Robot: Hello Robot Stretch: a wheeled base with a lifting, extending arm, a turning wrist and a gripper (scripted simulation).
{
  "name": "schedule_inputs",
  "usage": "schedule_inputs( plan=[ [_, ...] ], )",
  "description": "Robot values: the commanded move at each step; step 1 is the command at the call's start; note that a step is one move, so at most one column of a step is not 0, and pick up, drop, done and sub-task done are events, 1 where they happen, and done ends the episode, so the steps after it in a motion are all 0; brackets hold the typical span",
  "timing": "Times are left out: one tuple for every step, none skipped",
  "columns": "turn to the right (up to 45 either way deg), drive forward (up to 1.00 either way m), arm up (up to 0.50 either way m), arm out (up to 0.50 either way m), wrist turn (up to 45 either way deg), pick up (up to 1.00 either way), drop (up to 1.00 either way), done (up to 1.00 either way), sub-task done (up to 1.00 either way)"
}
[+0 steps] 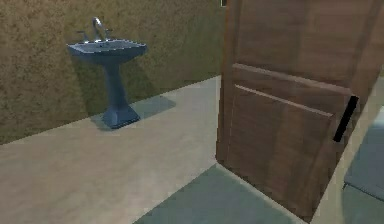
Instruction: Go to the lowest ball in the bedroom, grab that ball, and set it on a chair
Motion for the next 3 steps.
schedule_inputs(
  plan=[
    [-45.0, 0.0, 0.0, 0.0, 0.0, 0.0, 0.0, 0.0, 0.0],
    [0.0, 1.0, 0.0, 0.0, 0.0, 0.0, 0.0, 0.0, 0.0],
    [-18.0, 0.0, 0.0, 0.0, 0.0, 0.0, 0.0, 0.0, 0.0]
  ],
)
